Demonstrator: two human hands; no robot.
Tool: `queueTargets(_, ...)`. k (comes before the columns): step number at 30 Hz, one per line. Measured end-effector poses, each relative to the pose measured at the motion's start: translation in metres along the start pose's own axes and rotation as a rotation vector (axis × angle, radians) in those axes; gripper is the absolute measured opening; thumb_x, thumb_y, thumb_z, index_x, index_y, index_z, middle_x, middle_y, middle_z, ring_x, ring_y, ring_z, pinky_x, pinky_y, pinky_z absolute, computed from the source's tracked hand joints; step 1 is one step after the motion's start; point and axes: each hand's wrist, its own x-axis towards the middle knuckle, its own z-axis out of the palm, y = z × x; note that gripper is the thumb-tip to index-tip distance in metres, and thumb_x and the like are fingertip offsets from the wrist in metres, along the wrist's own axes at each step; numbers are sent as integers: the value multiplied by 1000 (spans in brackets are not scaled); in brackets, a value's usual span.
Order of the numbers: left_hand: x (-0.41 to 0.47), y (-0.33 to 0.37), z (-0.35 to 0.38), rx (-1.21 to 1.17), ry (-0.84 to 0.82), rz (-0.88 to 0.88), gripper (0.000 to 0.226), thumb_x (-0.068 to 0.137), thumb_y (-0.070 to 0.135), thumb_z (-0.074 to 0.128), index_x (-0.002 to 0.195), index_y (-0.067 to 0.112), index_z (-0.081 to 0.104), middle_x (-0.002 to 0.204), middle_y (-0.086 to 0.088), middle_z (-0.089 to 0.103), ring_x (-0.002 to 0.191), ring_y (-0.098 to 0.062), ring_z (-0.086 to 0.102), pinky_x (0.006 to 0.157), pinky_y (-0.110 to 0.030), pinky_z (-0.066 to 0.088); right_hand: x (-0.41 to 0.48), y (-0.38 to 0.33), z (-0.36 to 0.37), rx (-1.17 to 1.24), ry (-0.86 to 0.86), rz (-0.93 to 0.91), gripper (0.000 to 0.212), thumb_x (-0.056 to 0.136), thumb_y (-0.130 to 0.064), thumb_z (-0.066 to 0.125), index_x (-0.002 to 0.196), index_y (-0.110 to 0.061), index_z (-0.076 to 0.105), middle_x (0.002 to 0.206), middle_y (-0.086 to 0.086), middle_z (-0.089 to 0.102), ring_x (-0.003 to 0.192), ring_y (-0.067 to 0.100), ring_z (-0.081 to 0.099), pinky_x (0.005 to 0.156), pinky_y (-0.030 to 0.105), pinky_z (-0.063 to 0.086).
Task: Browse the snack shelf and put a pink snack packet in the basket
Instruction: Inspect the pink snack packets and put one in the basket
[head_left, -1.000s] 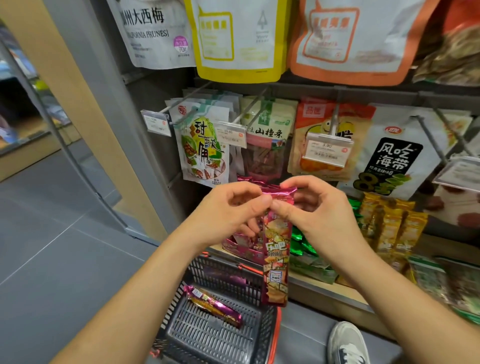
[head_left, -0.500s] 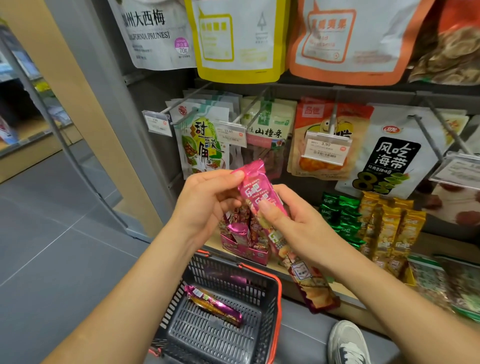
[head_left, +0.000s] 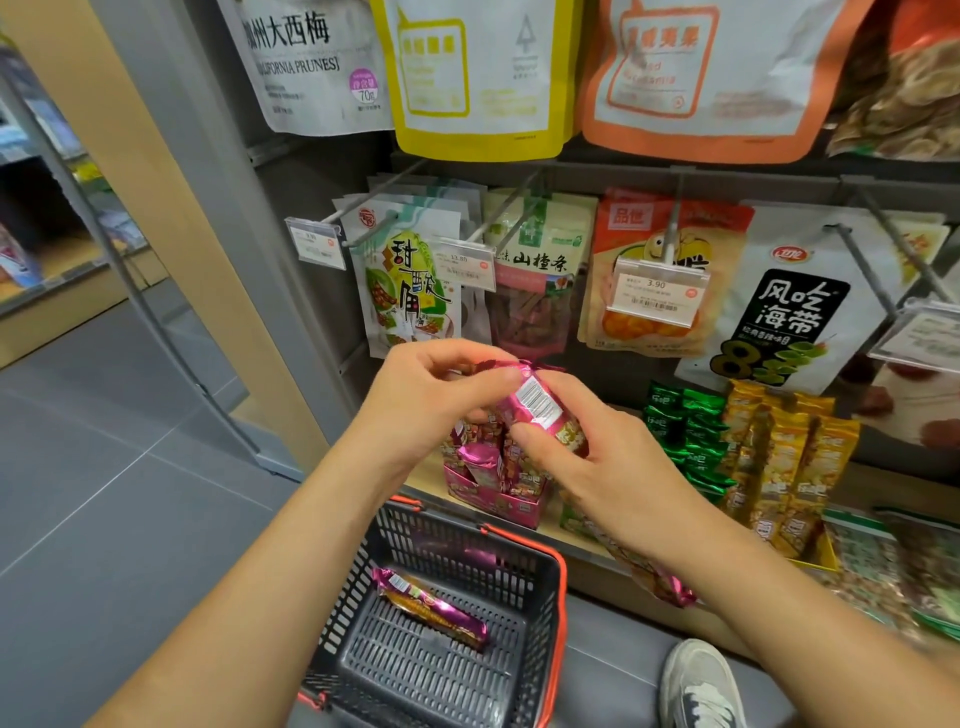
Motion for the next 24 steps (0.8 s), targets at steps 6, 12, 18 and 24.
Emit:
queueTargets(6,3,-4,-4,-177,26,-113,10,79,9,72,78,14,80,88,-13,75,88,-24,72,73,-24,56,4,4,-1,-32,-42,90,54,79,-63,60,125,-41,45,98,-14,64,79,2,63,69,28,53)
queueTargets(12,4,-3,-12,-348,74,-136,15,66,16,72,76,5,78,82,-13,75,81,-19,72,70,-23,56,5,7,-13,152,-246,138,45,85,-49,64,126,-40,49,100,-7,68,80,14,69,76,39,58)
queueTargets(18,6,-8,-17,-472,149,-184,21,69,23,69,88,15,76,84,-3,73,78,-12,66,71,-22,53,3,6,-13,266,-328,215,36,89,-52,52,116,-28,55,72,-4,66,58,14,63,57,26,53)
queueTargets(24,4,-10,4,-517,71,-259,57,62,24,78,115,7,60,85,-2,73,75,-12,68,66,-22,55,3,0,-4,300,-254,220,35,94,-52,43,112,-25,54,70,-7,63,57,10,61,56,26,52)
